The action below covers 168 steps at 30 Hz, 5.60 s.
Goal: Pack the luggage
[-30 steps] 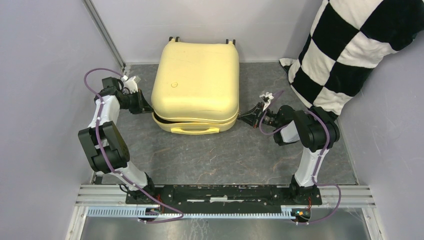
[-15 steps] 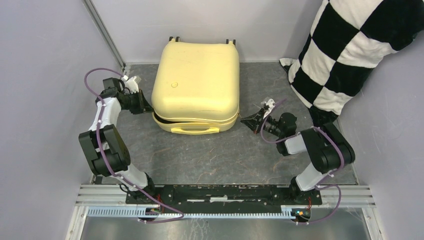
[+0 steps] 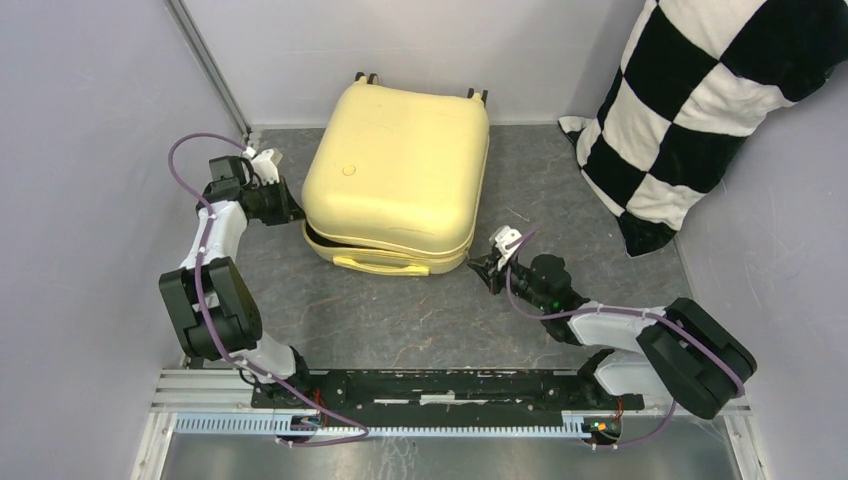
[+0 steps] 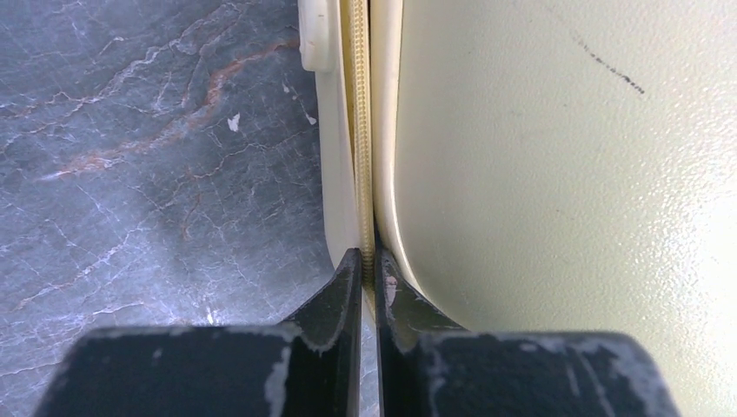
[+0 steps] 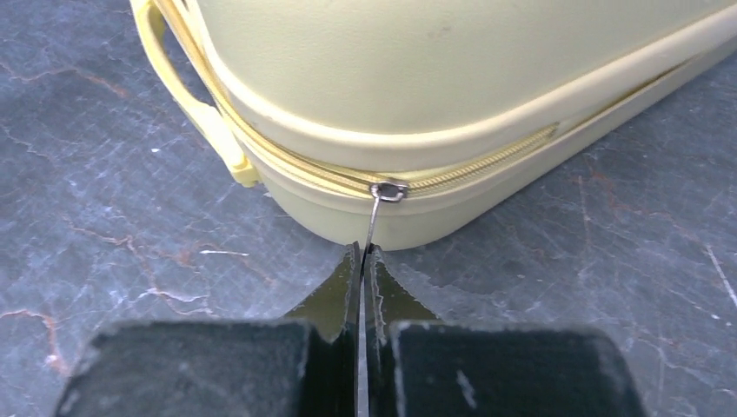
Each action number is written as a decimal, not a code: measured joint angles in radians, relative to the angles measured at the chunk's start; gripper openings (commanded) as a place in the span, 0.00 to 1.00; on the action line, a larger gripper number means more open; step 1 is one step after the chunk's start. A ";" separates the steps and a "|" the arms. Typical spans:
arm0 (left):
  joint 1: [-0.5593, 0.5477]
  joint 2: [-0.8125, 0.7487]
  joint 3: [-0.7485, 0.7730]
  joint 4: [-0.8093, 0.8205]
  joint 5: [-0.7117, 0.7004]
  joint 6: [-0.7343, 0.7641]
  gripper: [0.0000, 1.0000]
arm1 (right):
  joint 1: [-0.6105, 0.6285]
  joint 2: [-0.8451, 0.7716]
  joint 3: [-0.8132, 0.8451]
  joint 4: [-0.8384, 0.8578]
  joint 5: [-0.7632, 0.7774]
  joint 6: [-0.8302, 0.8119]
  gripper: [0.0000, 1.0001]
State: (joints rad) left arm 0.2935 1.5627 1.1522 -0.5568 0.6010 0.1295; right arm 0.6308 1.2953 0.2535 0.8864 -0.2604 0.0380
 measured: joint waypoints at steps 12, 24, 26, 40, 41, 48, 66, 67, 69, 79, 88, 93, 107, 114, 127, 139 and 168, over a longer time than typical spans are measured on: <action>-0.039 -0.040 -0.045 0.096 -0.081 -0.005 0.02 | 0.273 -0.034 0.056 -0.169 0.286 0.040 0.00; -0.059 -0.091 -0.061 0.005 -0.099 0.115 0.02 | 0.239 -0.062 0.064 -0.243 0.349 0.246 0.00; -0.065 -0.123 -0.081 -0.011 -0.113 0.159 0.02 | 0.213 -0.067 0.068 -0.256 0.328 0.257 0.00; -0.112 -0.378 -0.201 -0.283 -0.145 0.360 0.02 | -0.043 0.154 0.299 -0.315 0.232 0.233 0.00; -0.123 -0.378 -0.201 -0.286 -0.145 0.360 0.02 | -0.055 0.172 0.320 -0.319 0.229 0.228 0.00; -0.159 -0.378 -0.201 -0.277 -0.155 0.339 0.02 | -0.068 0.092 0.208 -0.203 0.096 0.226 0.00; -0.227 -0.371 -0.219 -0.228 -0.100 0.210 0.02 | -0.230 -0.150 0.079 -0.296 -0.048 0.232 0.56; -0.222 -0.367 -0.216 -0.229 -0.098 0.204 0.02 | -0.272 -0.155 0.085 -0.303 -0.053 0.216 0.57; -0.209 -0.356 -0.209 -0.239 -0.092 0.184 0.02 | -0.341 -0.132 0.106 -0.308 -0.083 0.178 0.58; -0.204 -0.354 -0.198 -0.249 -0.105 0.158 0.02 | -0.446 0.212 0.232 -0.158 -0.366 0.145 0.70; -0.180 -0.343 -0.175 -0.249 -0.163 0.159 0.02 | -0.459 0.442 0.401 0.044 -0.468 0.158 0.70; -0.170 -0.339 -0.174 -0.249 -0.165 0.159 0.02 | -0.476 0.566 0.424 0.222 -0.558 0.254 0.70; -0.163 -0.328 -0.167 -0.238 -0.177 0.158 0.02 | -0.487 0.686 0.485 0.402 -0.720 0.431 0.49; -0.162 -0.327 -0.167 -0.238 -0.177 0.158 0.02 | -0.487 0.739 0.485 0.542 -0.766 0.618 0.08; -0.155 -0.320 -0.167 -0.226 -0.172 0.139 0.02 | -0.453 0.595 0.336 0.503 -0.631 0.492 0.00; -0.152 -0.306 -0.166 -0.195 -0.168 0.064 0.02 | -0.248 0.262 0.203 0.096 -0.338 0.116 0.00; -0.207 -0.367 -0.260 -0.011 -0.244 0.031 0.02 | 0.372 0.474 0.552 -0.085 0.212 0.177 0.03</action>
State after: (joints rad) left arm 0.0864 1.1961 0.8921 -0.5682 0.3569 0.1604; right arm 1.0027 1.7695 0.8055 0.8009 -0.0479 0.2150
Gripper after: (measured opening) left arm 0.062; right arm 0.020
